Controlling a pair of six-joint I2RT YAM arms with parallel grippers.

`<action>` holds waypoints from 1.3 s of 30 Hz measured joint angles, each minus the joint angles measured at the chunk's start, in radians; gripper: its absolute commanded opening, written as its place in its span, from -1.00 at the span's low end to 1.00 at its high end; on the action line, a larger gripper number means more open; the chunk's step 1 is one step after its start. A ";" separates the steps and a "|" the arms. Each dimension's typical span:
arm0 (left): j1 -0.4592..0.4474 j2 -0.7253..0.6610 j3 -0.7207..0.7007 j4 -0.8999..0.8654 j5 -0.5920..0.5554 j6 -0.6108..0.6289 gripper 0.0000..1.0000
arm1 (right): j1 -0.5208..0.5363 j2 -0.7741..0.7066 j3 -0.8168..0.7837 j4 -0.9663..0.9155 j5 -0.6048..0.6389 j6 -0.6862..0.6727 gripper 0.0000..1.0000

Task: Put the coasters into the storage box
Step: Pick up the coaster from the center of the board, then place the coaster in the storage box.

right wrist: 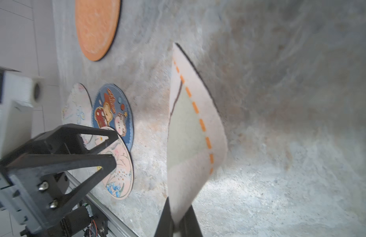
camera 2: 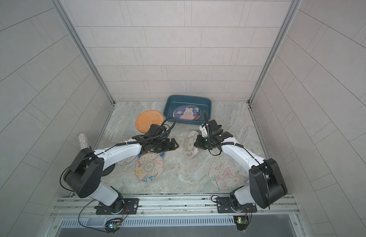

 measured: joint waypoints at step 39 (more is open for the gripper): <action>0.098 -0.018 -0.053 -0.043 0.047 0.034 0.99 | -0.171 0.912 0.956 0.306 -0.199 0.167 -1.00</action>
